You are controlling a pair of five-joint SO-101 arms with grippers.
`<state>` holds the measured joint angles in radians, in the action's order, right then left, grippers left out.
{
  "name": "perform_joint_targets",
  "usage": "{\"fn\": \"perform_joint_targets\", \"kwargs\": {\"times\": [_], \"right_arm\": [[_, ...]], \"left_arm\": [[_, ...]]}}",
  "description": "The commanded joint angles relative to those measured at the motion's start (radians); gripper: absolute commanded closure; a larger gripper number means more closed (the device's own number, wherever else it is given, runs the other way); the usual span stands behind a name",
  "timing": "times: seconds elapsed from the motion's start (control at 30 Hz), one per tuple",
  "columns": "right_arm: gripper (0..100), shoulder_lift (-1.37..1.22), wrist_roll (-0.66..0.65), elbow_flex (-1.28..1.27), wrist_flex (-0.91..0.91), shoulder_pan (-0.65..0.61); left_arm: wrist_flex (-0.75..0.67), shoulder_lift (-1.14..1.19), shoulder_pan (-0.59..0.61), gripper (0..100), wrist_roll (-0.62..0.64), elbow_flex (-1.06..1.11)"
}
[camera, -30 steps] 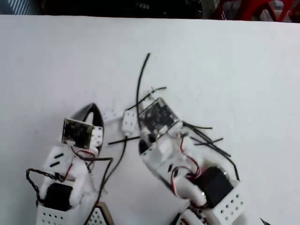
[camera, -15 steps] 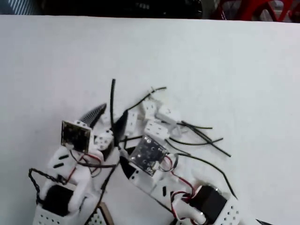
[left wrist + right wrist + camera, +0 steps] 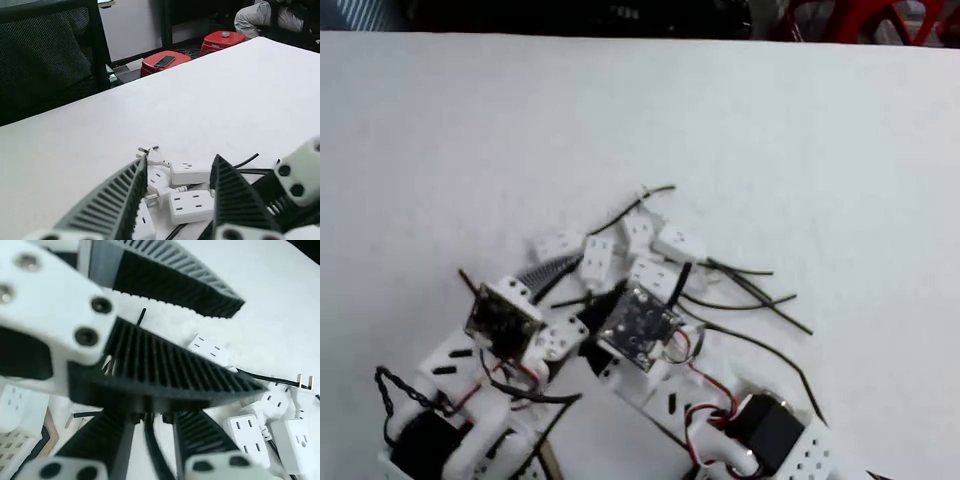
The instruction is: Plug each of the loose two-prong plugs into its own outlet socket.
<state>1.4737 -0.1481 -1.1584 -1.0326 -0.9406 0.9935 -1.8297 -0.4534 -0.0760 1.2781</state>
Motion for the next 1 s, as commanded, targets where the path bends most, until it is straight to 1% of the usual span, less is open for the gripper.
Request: {"fn": "perform_joint_targets", "kwargs": {"times": [0.0, 0.17, 0.23, 0.3, 0.43, 0.63, 0.67, 0.73, 0.8, 0.83, 0.97], "right_arm": [[98.2, 0.012, -0.006, 0.008, 0.021, 0.031], [98.2, 0.008, -0.006, 0.008, 0.021, 0.16], [98.2, -0.016, -0.012, 0.008, 0.022, 0.209], [98.2, -0.077, -0.014, 0.008, 0.025, 0.243], [98.2, -0.277, -0.006, 0.012, 0.114, 0.292], [98.2, -0.553, -0.005, 0.015, 0.331, 0.378], [98.2, -0.59, -0.005, 0.015, 0.363, 0.394], [98.1, -0.653, -0.003, 0.015, 0.414, 0.429], [98.1, -0.696, 0.054, 0.015, 0.456, 0.461], [98.1, -0.714, 0.086, 0.015, 0.478, 0.478], [98.1, -0.748, 0.178, 0.015, 0.539, 0.544]], "left_arm": [[0.005, -0.004, 0.147, 78, -0.011, -0.018], [0.06, 0.005, 0.357, 78, -0.015, -0.002], [0.08, 0.033, 0.415, 78, -0.017, 0.006], [0.083, 0.082, 0.44, 78, -0.032, 0.017], [0.074, 0.269, 0.443, 78, -0.127, -0.003], [0.071, 0.631, 0.438, 77, -0.137, -0.18], [0.071, 0.696, 0.437, 75, -0.135, -0.212], [0.075, 0.822, 0.437, 68, -0.13, -0.272], [0.075, 0.944, 0.437, 61, -0.12, -0.324], [0.074, 1.006, 0.437, 60, -0.103, -0.348], [0.069, 1.224, 0.414, 59, -0.08, -0.46]]}}
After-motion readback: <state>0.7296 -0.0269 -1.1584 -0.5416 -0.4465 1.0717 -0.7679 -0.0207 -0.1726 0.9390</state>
